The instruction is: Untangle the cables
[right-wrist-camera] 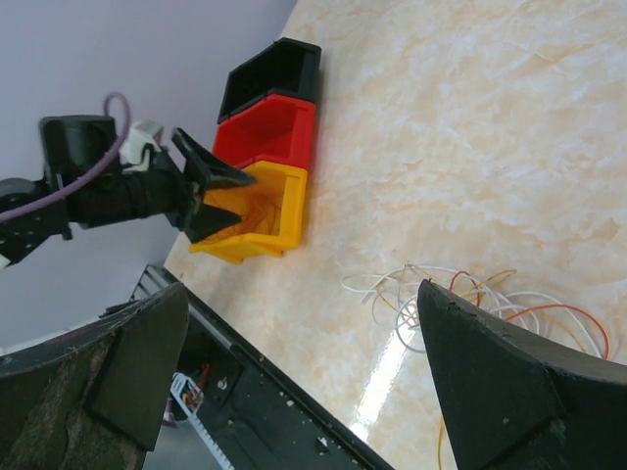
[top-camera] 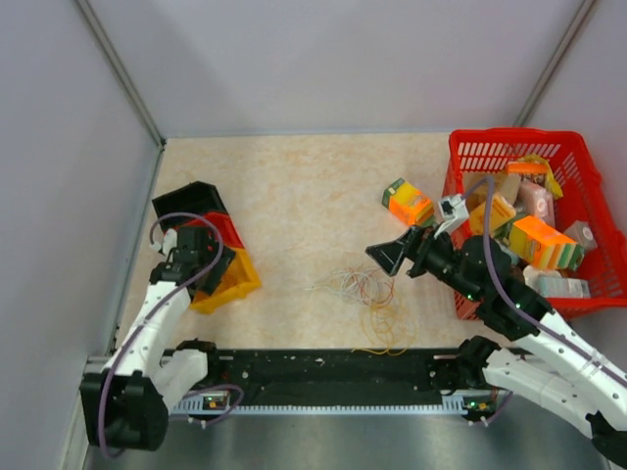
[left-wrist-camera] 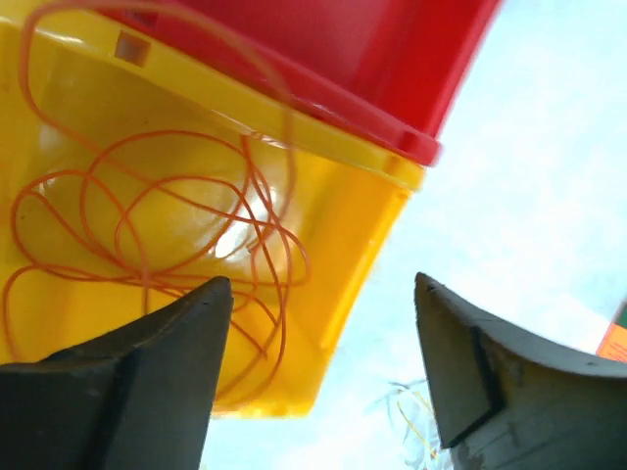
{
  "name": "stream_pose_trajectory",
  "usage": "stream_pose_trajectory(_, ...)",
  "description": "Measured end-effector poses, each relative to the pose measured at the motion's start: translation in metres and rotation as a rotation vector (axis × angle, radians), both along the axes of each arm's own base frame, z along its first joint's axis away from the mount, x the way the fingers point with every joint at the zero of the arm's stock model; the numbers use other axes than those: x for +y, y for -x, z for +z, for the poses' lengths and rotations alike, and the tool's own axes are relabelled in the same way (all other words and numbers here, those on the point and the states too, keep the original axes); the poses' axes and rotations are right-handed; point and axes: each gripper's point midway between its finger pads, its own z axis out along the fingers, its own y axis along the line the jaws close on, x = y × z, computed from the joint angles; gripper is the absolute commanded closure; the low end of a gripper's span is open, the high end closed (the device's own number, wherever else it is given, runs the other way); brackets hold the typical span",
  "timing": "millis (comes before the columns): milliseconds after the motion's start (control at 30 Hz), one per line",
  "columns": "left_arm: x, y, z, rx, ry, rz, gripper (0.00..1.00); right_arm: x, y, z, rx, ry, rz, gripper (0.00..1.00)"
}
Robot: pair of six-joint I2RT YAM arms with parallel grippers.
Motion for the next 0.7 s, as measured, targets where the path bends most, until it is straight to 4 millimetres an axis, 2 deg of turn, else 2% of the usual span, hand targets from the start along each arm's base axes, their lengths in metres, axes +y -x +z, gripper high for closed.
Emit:
stream_pose_trajectory(33, 0.001, 0.001, 0.011, -0.026, -0.006, -0.002, 0.1, 0.0, 0.0, -0.001, 0.0, -0.001, 0.002, 0.01)
stream_pose_trajectory(133, 0.008, -0.001, 0.047, -0.114, -0.044, 0.0, 0.07, 0.001, 0.0, -0.003, 0.003, 0.001, 0.006, 0.01)
stream_pose_trajectory(200, 0.012, -0.002, 0.067, -0.162, -0.071, 0.001, 0.1, 0.003, 0.0, -0.004, 0.004, 0.002, 0.01, 0.01)
stream_pose_trajectory(267, 0.017, -0.001, 0.079, -0.183, -0.098, 0.0, 0.14, 0.004, -0.001, -0.005, 0.006, 0.004, 0.012, 0.01)
stream_pose_trajectory(367, 0.025, 0.0, 0.086, -0.177, -0.154, -0.002, 0.19, 0.004, 0.0, -0.004, 0.004, 0.001, 0.014, 0.01)
stream_pose_trajectory(467, 0.037, -0.002, 0.09, -0.142, -0.211, 0.011, 0.17, 0.005, 0.001, -0.003, 0.002, -0.003, 0.025, 0.01)
stream_pose_trajectory(567, 0.058, -0.01, 0.095, -0.119, -0.263, 0.065, 0.18, 0.003, 0.004, 0.001, -0.008, -0.014, 0.029, 0.01)
stream_pose_trajectory(700, 0.089, -0.012, 0.079, -0.041, -0.241, 0.16, 0.3, 0.0, 0.008, 0.009, -0.03, -0.031, 0.031, 0.01)
